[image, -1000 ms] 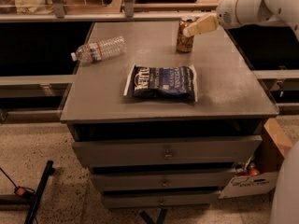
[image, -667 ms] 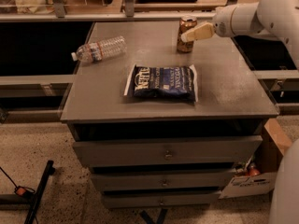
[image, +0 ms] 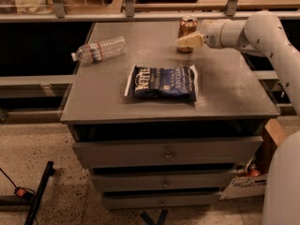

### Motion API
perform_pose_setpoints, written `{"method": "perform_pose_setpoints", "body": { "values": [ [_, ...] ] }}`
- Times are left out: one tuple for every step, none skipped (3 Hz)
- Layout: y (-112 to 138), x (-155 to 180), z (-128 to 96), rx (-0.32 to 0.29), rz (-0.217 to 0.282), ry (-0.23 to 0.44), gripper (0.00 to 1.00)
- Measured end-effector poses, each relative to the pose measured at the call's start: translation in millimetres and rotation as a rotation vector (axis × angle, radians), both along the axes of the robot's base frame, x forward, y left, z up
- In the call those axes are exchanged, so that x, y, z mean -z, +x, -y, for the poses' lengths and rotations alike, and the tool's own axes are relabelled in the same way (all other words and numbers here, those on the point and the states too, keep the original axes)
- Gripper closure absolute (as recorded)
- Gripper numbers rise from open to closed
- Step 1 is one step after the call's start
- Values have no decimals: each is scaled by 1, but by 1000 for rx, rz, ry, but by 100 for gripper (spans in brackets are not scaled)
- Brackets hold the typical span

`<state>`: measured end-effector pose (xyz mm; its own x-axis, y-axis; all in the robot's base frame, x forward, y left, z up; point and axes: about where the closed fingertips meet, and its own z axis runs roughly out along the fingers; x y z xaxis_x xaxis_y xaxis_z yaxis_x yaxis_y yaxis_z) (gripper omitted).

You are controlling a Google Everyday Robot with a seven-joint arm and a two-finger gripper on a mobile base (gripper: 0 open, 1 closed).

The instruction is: Knock orange can over

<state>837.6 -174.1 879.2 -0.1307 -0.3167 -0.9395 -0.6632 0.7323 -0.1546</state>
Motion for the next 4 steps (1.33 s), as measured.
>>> {"method": "perform_pose_setpoints", "body": {
  "values": [
    [4,13,-3,15,-2,80,35],
    [8,11,-15,-7,22,177,40],
    [6,-1,-14,-1,49,235,46],
    [0,-17,-11,4,66,256,64]
  ]
}}
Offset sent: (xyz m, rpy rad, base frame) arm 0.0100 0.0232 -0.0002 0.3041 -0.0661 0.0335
